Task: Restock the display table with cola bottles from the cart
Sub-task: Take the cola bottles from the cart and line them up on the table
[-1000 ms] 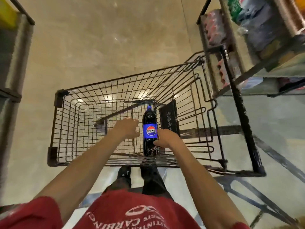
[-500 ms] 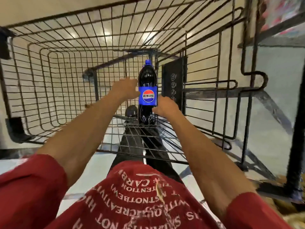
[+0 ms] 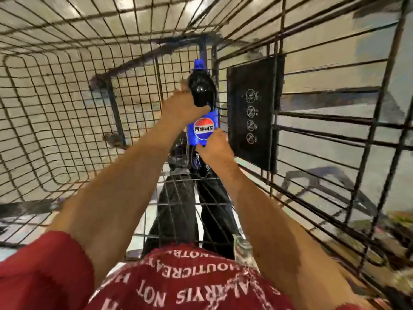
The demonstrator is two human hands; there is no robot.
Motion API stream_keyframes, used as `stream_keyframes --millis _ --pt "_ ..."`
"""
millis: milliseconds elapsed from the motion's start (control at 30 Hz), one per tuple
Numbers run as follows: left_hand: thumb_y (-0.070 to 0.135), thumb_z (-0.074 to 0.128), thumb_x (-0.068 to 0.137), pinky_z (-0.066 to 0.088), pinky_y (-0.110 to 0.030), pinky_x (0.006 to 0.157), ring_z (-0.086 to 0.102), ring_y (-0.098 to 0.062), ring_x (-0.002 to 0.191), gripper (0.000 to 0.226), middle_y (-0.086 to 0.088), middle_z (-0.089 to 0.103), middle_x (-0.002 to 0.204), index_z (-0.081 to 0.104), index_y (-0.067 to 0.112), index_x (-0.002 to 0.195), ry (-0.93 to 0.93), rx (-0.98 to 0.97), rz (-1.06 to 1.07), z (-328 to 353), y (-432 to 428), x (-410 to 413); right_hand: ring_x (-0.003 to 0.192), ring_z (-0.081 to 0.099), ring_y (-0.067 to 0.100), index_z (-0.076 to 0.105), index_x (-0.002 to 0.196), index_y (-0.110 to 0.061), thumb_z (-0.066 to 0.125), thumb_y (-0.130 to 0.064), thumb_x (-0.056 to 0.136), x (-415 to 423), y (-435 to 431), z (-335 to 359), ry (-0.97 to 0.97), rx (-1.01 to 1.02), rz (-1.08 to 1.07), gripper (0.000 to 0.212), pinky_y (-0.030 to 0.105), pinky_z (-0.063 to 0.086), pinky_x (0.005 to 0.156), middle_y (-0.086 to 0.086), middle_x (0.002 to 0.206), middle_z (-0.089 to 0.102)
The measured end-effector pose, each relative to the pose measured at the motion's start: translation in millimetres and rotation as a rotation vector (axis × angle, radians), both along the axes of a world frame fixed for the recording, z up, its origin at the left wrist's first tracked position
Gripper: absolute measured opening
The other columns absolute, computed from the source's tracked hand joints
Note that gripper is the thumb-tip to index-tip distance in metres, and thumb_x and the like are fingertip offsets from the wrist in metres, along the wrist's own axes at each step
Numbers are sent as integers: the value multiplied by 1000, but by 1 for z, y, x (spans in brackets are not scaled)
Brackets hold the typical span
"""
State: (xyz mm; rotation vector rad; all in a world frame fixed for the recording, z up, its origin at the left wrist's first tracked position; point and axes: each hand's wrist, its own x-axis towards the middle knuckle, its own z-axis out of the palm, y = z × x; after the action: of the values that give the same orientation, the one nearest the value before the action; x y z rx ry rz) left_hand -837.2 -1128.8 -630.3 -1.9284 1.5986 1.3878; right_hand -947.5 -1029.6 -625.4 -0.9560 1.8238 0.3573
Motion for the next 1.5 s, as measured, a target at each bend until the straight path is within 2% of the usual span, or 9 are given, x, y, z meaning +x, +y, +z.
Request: stream_keyframes --millis 133,333,467,600,900,1067,1167,1367,1500 --pt "89 57 44 53 -43 97 63 -31 116 128 -9 62 130 34 20 149 42 60 144 -29 2 2 137 45 31 29 149 -1 83 -38 81 2 3 -18 -27 11 -132 95 35 41 105 16 148 41" --pt "39 94 66 56 -19 71 67 -2 81 90 12 63 108 32 24 130 310 19 510 -48 9 0 125 53 24 35 141 -6 93 -47 65 9 2 -27 48 -43 -203 103 35 50 96 9 135 49" --pt "32 97 61 61 -29 83 71 -7 92 94 14 63 112 29 34 127 414 20 659 -54 16 4 117 60 23 41 132 -13 96 -45 59 13 10 -37 -1 -88 -325 97 37 56 92 5 127 58" --pt "28 97 61 60 -36 90 70 -10 97 98 18 60 110 29 33 131 436 26 687 -57 20 8 91 63 3 42 125 -20 99 -35 56 7 14 -43 -151 -97 -484 91 18 55 70 -9 110 63" --pt "28 95 66 61 -29 85 65 0 91 101 16 56 111 28 27 142 400 -9 706 -56 30 29 94 71 6 52 127 -24 100 -47 42 17 23 -54 -249 -118 -493 101 33 63 78 -10 109 72" --pt "24 94 67 60 -34 90 65 -1 95 98 22 53 110 27 29 138 425 -45 732 -53 38 40 94 67 0 43 124 -27 100 -38 52 26 24 -42 -242 -142 -445 92 23 60 77 -14 109 67" --pt "21 94 66 60 -36 91 67 -9 101 99 10 57 119 27 26 139 430 -63 764 -42 42 49 90 64 -6 44 125 -27 100 -38 54 33 24 -29 -258 -148 -415 91 12 55 70 -18 105 65" --pt "23 97 60 54 -21 92 62 -12 110 106 -2 54 137 30 19 142 449 -203 811 19 36 69 92 69 3 48 117 -38 96 -49 44 50 17 26 -256 -237 -328 88 36 62 81 -16 105 69" --pt "32 97 54 57 -33 95 65 -11 111 106 1 57 133 33 24 139 506 -309 834 85 38 84 91 72 6 53 120 -37 96 -53 42 61 11 79 -290 -328 -232 90 39 63 77 -13 105 72"
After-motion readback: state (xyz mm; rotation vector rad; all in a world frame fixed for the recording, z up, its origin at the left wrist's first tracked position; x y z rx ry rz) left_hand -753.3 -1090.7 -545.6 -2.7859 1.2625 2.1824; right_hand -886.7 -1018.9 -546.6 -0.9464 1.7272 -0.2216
